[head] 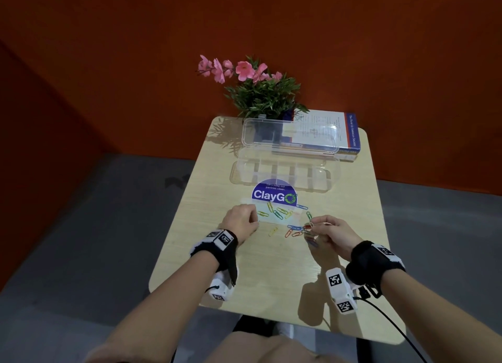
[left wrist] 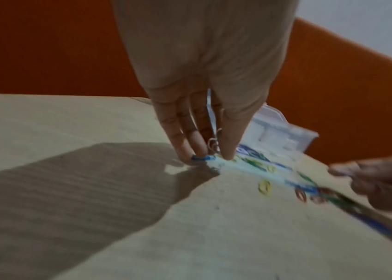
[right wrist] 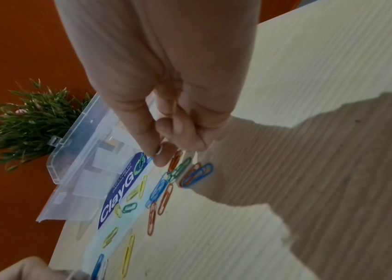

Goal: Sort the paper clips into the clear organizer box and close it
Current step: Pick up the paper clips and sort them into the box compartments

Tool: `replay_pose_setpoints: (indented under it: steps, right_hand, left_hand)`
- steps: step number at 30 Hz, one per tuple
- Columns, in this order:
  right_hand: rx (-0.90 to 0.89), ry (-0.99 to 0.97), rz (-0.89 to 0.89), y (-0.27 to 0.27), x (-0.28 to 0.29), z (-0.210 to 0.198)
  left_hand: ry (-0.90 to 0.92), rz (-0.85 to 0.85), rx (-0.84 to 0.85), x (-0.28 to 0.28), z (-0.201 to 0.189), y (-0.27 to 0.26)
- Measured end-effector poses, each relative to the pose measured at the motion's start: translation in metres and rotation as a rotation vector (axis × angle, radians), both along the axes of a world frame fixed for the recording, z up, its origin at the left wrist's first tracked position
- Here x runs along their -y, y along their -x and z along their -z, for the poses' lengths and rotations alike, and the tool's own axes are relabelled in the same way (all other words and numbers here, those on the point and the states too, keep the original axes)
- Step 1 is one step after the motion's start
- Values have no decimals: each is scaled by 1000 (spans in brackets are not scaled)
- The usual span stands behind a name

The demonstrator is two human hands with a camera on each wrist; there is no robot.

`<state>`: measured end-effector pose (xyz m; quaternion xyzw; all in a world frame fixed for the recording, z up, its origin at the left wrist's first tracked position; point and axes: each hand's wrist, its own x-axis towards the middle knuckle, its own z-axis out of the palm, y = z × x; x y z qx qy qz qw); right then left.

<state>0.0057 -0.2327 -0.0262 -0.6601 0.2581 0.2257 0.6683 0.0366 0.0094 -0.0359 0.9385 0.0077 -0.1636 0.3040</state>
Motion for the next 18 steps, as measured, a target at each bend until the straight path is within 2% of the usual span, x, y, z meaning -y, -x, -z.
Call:
replay_pose_setpoints:
  steps: [3, 5, 18]
  right_hand:
    - [-10, -24, -5, -1, -5, -2]
    - [-16, -48, 14, -2, -8, -3]
    - [-54, -63, 22, 2, -8, -5]
  left_hand:
    - [-170, 189, 49, 10, 0, 2]
    - [-232, 245, 82, 16, 2, 1]
    - [-266, 316, 18, 19, -1, -5]
